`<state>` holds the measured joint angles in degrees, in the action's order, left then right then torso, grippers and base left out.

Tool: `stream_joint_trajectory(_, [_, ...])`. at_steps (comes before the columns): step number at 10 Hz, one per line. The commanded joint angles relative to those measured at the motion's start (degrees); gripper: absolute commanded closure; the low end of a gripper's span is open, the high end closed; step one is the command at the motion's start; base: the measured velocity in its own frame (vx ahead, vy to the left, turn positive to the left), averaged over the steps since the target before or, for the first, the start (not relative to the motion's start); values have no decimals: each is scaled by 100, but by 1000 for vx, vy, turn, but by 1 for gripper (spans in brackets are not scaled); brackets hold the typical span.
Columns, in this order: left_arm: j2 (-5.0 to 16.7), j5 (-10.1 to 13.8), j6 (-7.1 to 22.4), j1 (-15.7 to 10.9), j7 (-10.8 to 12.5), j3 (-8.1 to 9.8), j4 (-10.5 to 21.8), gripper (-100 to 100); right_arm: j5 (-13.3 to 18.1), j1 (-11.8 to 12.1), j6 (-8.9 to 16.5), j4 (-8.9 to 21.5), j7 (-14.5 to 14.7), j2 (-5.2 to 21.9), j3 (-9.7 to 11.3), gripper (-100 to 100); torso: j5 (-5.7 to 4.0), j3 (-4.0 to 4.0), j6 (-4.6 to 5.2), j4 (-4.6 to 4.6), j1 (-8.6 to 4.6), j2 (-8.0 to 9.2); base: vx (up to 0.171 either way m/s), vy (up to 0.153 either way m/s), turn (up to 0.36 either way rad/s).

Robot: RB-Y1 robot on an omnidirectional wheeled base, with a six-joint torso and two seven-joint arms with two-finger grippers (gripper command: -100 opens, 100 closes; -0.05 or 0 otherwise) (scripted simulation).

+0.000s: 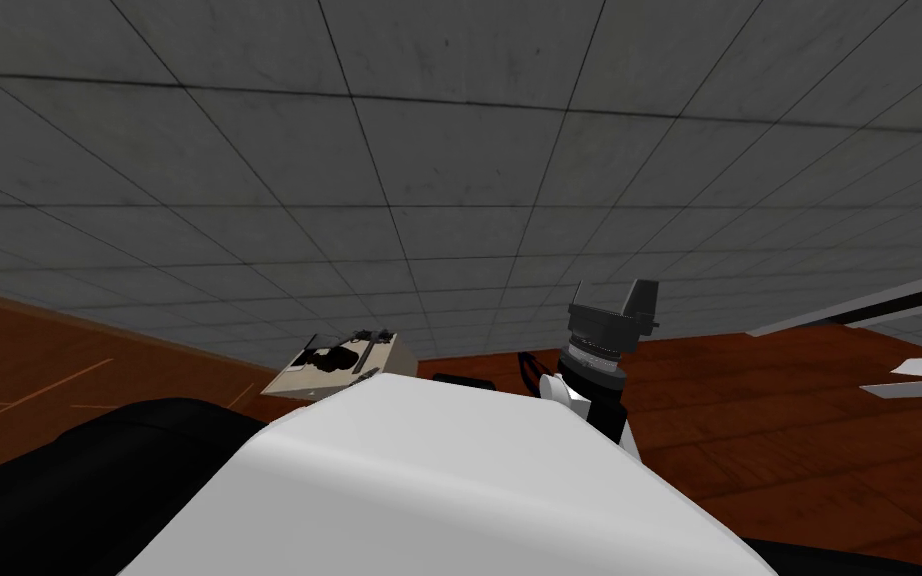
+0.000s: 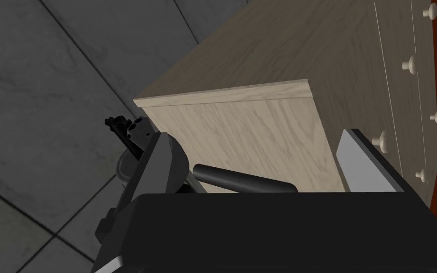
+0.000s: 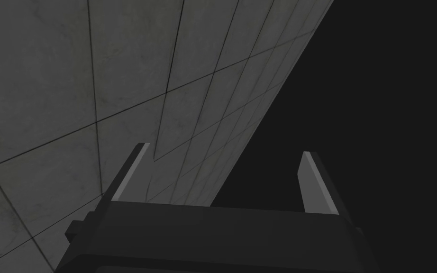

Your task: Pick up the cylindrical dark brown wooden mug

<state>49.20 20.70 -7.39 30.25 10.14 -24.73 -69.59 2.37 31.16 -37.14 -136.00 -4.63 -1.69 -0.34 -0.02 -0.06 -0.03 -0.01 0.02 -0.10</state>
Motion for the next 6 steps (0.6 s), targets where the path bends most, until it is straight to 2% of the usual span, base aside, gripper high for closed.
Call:
stream_joint_trajectory(1, [12, 23, 8, -50, -47, -53, 195, -100, 0, 0, 0, 0, 0, 0, 0, 0, 0, 0, 0, 0, 0, 0, 55, 1, -44])
stream_joint_trajectory(3, [199, 150, 76, -95, -192, -193, 626, -100, 0, 0, 0, 0, 0, 0, 0, 0, 0, -5, 1, -1, -8, -9, 85, -24, -86])
stream_joint_trajectory(4, [199, 150, 76, -95, -192, -193, 680, -100, 0, 1, 0, 0, 0, 0, 0, 0, -1, -10, 1, -4, -9, -18, 88, -6, -34])
stream_joint_trajectory(5, [356, 265, 135, -141, -335, -320, 1092, -100, 0, 1, 0, 0, 0, 0, 0, 0, -1, -10, -1, -4, -6, -16, 121, -12, -130])
stream_joint_trajectory(6, [356, 265, 135, -141, -335, -320, 1133, -100, 0, 1, 0, 0, 0, 0, 0, 0, -2, -14, 2, -5, -6, -25, 107, -3, -64])
